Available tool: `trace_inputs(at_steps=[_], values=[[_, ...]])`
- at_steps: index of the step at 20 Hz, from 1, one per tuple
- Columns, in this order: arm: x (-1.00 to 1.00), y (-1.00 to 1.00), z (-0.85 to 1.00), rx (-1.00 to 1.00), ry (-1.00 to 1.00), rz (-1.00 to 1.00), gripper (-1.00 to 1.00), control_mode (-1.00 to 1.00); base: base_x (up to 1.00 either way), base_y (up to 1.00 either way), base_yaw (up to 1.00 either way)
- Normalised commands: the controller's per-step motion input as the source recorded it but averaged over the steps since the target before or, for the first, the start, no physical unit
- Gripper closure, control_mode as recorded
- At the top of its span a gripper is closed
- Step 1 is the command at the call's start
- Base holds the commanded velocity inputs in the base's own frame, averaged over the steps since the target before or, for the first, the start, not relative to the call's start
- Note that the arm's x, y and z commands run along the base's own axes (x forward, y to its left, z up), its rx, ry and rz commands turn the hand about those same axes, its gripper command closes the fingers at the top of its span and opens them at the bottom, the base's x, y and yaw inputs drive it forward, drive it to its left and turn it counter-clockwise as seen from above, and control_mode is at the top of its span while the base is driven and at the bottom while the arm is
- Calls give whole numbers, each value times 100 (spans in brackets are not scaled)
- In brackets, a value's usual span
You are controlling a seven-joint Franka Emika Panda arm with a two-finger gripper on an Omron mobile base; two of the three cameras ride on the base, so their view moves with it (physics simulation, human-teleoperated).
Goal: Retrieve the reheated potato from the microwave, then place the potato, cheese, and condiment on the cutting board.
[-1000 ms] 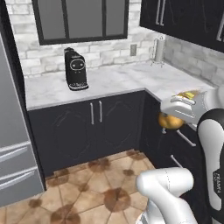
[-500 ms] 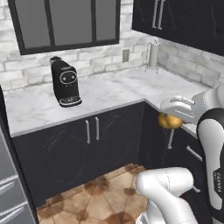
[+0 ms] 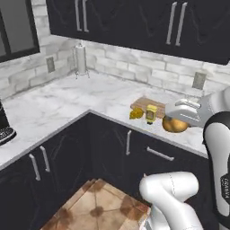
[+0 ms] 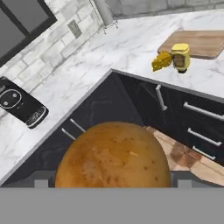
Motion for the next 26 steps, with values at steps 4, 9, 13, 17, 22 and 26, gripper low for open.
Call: trace_inputs(at_steps=[4, 9, 13, 17, 22, 26], values=[[0, 0, 0, 0, 0, 0, 100, 100, 21, 16, -88], [0, 0, 0, 0, 0, 0, 100, 100, 27, 21, -82], [0, 0, 0, 0, 0, 0, 100, 100, 46, 31, -67], [0, 0, 0, 0, 0, 0, 100, 100, 52, 46, -45], [0, 0, 0, 0, 0, 0, 100, 100, 42, 72, -14], [0, 0, 0, 0, 0, 0, 100, 100, 8, 83, 0]])
